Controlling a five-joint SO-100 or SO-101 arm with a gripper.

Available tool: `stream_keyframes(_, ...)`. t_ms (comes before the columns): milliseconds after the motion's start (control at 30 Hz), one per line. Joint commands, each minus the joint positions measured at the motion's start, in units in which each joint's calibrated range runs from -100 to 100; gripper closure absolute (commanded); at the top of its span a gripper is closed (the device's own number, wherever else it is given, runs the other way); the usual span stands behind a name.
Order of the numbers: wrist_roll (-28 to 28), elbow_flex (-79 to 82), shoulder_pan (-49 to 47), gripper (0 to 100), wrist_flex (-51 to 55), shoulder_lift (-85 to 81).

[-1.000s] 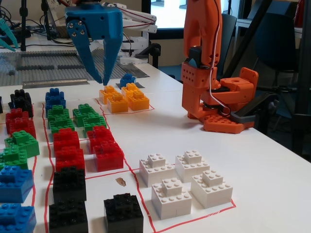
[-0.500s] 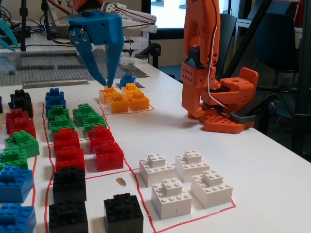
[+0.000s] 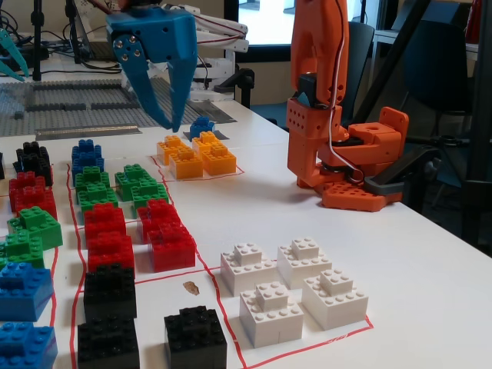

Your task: Grab the block and put it in the grey marker

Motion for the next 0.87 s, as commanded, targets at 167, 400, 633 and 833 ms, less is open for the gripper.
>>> stream_keyframes(167,0.3,-2.6,1.1,100,0.6,-8.3)
stream_keyframes(400,0.1,-2.7,0.7,100,0.6,-8.0)
stream_keyframes(633,0.1,-2.7,0.4,100,0.6,-7.9)
stream_keyframes(833,0.1,-3.0,0.3,100,0.6,-7.6)
